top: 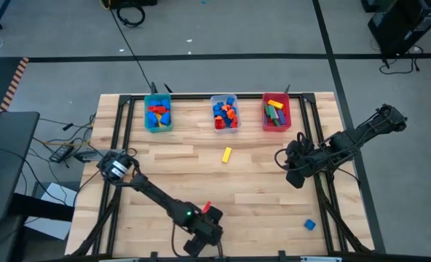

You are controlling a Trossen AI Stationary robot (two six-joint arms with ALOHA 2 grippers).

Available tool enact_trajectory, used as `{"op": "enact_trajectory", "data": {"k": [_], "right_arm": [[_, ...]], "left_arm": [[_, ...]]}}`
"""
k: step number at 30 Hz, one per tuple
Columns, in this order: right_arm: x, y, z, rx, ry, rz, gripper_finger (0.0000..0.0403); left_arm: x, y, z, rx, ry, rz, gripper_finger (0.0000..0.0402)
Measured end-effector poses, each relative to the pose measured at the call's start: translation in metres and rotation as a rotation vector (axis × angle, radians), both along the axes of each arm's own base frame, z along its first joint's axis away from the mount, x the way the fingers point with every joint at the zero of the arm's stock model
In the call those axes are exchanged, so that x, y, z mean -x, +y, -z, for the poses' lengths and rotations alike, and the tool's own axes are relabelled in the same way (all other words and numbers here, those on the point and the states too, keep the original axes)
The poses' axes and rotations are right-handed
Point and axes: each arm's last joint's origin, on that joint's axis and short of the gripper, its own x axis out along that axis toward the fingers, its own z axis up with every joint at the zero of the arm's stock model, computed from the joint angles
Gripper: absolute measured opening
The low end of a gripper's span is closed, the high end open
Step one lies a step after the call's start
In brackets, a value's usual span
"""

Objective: Sort blocks by size
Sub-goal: Put the yellow 1 stud game piece into the blue bin

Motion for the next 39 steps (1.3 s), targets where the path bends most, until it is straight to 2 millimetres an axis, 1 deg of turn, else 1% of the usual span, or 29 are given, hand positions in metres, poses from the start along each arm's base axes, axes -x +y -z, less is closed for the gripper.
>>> {"op": "enact_trajectory", "data": {"k": [3, 7, 8, 14, 20, 24, 28, 32, 36, 39], "right_arm": [[0.000, 0.000, 0.000, 0.022, -0.006, -0.005, 0.0112], [0.000, -0.001, 0.000, 0.025, -0.007, -0.007, 0.0112], [0.000, -0.001, 0.000, 0.025, -0.006, -0.007, 0.0112], [0.000, -0.001, 0.000, 0.036, -0.004, -0.025, 0.0112], [0.000, -0.001, 0.000, 0.035, -0.005, -0.025, 0.0112], [0.000, -0.001, 0.000, 0.035, -0.005, -0.025, 0.0112], [0.000, -0.001, 0.000, 0.034, -0.007, -0.025, 0.0112], [-0.001, 0.000, 0.000, 0.032, -0.012, -0.025, 0.0112], [-0.001, 0.000, 0.000, 0.032, -0.012, -0.025, 0.0112], [-0.001, 0.000, -0.001, 0.031, -0.013, -0.025, 0.0112]], "left_arm": [[0.003, 0.003, 0.000, -0.030, 0.033, -0.081, 0.0249], [0.005, 0.008, -0.001, -0.053, 0.050, -0.290, 0.0245], [0.005, 0.010, -0.001, -0.062, 0.054, -0.316, 0.0243], [0.010, 0.017, 0.001, -0.157, 0.101, -0.278, 0.0235], [0.008, 0.028, 0.002, -0.145, 0.140, -0.395, 0.0224], [0.006, 0.032, 0.003, -0.137, 0.146, -0.434, 0.0204], [0.004, 0.036, 0.003, -0.115, 0.152, -0.511, 0.0182], [0.000, 0.037, -0.001, -0.112, 0.141, -0.532, 0.0154], [-0.004, 0.039, -0.005, -0.147, 0.117, -0.554, 0.0129], [-0.007, 0.047, -0.008, -0.203, 0.101, -0.594, 0.0125]]}}
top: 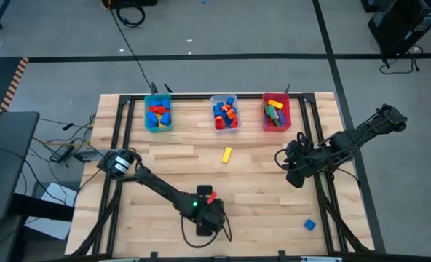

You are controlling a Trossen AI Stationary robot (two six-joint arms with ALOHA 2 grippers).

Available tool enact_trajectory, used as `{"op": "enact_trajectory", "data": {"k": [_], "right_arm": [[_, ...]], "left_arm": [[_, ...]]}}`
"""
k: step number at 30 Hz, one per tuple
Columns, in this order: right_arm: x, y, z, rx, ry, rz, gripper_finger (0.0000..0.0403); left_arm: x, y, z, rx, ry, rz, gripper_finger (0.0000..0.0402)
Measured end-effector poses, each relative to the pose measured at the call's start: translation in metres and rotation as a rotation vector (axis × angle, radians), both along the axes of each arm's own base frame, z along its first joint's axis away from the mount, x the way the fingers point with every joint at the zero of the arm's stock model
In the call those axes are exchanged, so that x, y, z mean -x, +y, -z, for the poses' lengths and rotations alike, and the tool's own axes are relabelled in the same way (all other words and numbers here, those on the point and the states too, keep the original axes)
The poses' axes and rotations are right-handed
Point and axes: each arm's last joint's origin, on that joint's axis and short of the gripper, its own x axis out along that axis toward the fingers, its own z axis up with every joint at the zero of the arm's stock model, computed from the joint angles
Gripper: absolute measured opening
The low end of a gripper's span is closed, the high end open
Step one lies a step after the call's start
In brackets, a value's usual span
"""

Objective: Sort blocks by size
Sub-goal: Put the yellow 1 stud game piece into the blue bin

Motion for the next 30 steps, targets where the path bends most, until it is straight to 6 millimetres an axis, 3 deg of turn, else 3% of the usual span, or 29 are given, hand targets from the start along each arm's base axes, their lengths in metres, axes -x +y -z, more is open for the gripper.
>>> {"op": "enact_trajectory", "data": {"k": [6, 16, 25, 30], "right_arm": [[0.000, 0.000, 0.000, -0.001, -0.001, -0.001, 0.0112], [0.000, 0.000, 0.000, -0.003, -0.003, 0.001, 0.0112], [0.000, 0.000, 0.000, -0.012, -0.007, 0.013, 0.0112], [0.000, 0.001, 0.000, -0.012, -0.007, 0.014, 0.0112]], "left_arm": [[-0.005, 0.016, -0.006, -0.071, 0.022, -0.064, 0.0143], [-0.020, 0.024, -0.012, 0.063, -0.045, -0.131, 0.0182], [-0.033, 0.025, -0.018, 0.009, -0.202, -0.107, 0.0276], [-0.036, 0.028, -0.019, 0.048, -0.198, -0.100, 0.0312]]}}
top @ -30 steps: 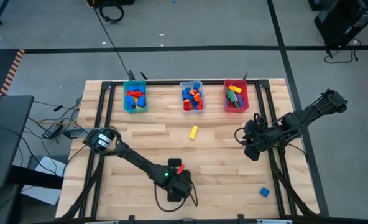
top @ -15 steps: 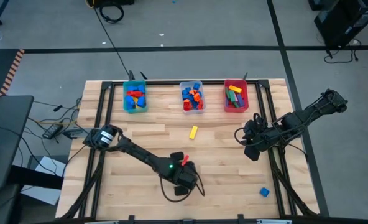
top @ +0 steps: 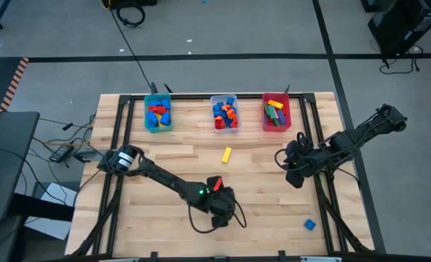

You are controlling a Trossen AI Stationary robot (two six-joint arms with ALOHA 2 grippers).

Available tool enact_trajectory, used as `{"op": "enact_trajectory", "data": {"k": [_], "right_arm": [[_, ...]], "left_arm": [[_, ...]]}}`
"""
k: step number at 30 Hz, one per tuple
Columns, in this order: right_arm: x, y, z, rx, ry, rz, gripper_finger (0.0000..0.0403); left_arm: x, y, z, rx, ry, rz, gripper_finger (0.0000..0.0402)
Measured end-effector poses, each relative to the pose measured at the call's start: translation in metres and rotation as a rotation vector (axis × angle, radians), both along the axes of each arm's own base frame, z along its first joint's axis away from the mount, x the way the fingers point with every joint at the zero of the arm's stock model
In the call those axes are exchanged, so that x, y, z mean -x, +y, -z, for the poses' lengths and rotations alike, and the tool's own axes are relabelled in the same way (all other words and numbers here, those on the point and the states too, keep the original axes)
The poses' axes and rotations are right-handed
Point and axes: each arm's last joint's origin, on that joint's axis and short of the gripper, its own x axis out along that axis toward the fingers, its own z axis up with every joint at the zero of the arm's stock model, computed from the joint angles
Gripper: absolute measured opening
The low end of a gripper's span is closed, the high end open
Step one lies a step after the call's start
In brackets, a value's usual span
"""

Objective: Sort blocks by size
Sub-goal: Put the yellow 1 stud game piece into the blue bin

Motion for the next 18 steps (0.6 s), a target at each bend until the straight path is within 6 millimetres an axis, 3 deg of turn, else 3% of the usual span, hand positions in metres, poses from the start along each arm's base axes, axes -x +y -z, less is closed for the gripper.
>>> {"op": "enact_trajectory", "data": {"k": [7, 18], "right_arm": [[0.000, 0.000, 0.000, 0.004, 0.001, -0.006, 0.0112], [0.000, 0.000, 0.000, -0.004, -0.001, 0.008, 0.0112]], "left_arm": [[0.007, 0.002, -0.016, 0.159, 0.108, -0.180, 0.0308], [0.024, -0.001, -0.025, 0.060, 0.348, 0.131, 0.0289]]}}
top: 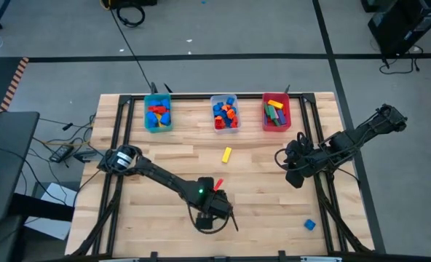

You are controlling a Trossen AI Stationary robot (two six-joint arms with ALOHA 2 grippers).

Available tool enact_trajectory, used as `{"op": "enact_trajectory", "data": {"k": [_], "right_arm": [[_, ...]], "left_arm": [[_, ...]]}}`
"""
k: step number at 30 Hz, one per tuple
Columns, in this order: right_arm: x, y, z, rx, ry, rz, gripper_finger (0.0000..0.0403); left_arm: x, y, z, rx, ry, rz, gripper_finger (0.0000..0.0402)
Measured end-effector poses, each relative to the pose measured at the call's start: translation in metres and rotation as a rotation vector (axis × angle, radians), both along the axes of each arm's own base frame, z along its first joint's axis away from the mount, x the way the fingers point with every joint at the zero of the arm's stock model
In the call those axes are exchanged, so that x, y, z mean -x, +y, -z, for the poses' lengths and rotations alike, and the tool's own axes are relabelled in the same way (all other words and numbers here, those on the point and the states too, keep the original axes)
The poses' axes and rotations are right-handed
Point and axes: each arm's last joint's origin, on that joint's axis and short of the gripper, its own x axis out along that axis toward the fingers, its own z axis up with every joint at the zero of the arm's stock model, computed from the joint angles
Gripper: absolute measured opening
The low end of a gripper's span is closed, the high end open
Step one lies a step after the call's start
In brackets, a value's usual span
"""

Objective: Sort blocks by size
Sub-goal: Put the yellow 1 stud game piece into the blue bin

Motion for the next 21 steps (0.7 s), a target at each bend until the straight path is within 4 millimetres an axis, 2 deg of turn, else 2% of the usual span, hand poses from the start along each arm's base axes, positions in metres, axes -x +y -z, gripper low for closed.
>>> {"op": "enact_trajectory", "data": {"k": [7, 12, 17, 21], "right_arm": [[-0.004, 0.002, 0.003, -0.005, 0.011, 0.050, 0.0112], [-0.011, 0.005, 0.008, 0.007, 0.032, 0.052, 0.0112], [-0.015, 0.008, 0.010, 0.007, 0.034, 0.049, 0.0112], [-0.015, 0.009, 0.010, 0.006, 0.035, 0.039, 0.0112]], "left_arm": [[0.001, 0.002, 0.001, -0.028, 0.035, 0.207, 0.0286], [0.001, 0.005, 0.007, -0.038, 0.039, 0.274, 0.0286], [0.005, 0.009, 0.028, 0.012, 0.072, 0.307, 0.0279], [0.003, 0.009, 0.033, -0.019, 0.024, 0.249, 0.0257]]}}
